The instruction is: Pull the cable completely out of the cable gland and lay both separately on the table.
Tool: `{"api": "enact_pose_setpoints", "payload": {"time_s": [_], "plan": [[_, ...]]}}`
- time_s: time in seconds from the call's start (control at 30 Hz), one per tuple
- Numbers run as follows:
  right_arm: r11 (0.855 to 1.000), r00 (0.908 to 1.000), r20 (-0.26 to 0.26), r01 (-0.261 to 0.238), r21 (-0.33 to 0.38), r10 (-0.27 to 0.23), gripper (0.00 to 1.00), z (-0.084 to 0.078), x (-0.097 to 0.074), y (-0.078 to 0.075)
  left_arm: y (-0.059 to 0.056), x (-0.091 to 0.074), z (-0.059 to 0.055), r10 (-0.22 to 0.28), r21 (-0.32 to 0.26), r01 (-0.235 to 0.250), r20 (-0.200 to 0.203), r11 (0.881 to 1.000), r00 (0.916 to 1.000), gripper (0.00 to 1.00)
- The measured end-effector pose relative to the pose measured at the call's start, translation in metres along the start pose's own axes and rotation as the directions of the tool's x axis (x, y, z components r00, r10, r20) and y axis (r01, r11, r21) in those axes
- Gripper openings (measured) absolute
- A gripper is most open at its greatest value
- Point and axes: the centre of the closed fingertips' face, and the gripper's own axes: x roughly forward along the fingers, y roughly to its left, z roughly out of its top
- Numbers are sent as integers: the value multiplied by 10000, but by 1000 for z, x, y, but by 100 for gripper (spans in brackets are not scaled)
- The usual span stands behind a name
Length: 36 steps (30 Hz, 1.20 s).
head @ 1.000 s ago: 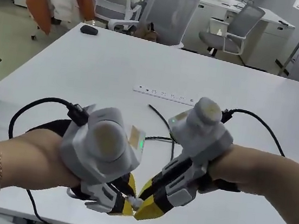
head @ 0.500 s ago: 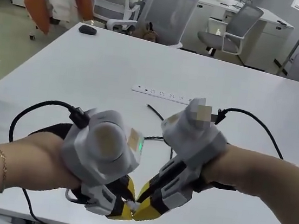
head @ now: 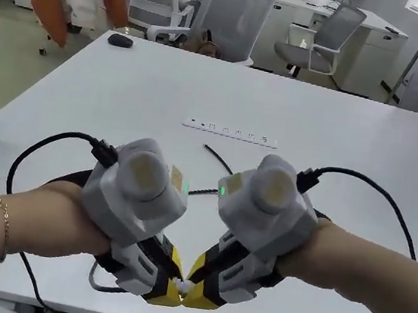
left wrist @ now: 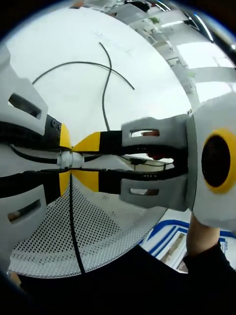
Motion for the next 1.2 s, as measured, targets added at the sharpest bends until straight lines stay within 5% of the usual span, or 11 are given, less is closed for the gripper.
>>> {"api": "enact_pose_setpoints", "payload": {"time_s": [0.03,0.33,0.47,0.63,0.67,0.8,0.93,0.97,1.07,1.1,1.2], "plan": [[9997,9999,13,123,-212,-122,9,0,0,1,-1,-1,-1,-224,-703,229,79,9973,9997,16],[9596,9819,52,1863,-2109,-1895,9,4,-5,-7,6,-7,4,-676,-2060,878,1033,9746,9923,16],[9180,9664,62,2459,-3112,-2568,9,6,-5,-10,5,-7,5,-698,-2432,955,1122,9653,9912,16],[8256,9342,-88,3108,-4709,-3567,9,8,-6,-14,10,-9,3,-767,-3231,1221,1499,9384,9857,16],[8263,9348,-15,3131,-4682,-3551,9,7,-3,-14,10,-10,3,-804,-3507,1339,1628,9269,9834,16],[8623,9473,138,2974,-4099,-3201,11,4,-1,-19,8,-8,2,-728,-3565,1310,1721,9251,9824,16],[8867,9393,240,3312,-3227,-3422,14,3,-3,-25,16,-8,5,11,-3176,560,1767,9466,9843,16],[9031,9408,430,3349,-2689,-3361,18,4,-3,-26,18,-10,6,242,-2760,241,1705,9609,9851,16],[9035,9277,615,3726,-2119,-3681,27,0,-9,-34,24,-14,4,1044,-1438,-872,1170,9858,9876,16],[9011,9233,603,3834,-2025,-3793,26,-2,-10,-36,28,-17,4,1582,-557,-1534,952,9866,9828,16],[8989,9040,677,4270,-984,-4220,26,-10,-13,-41,29,-21,11,2317,740,-2393,979,9681,9678,16]]}}
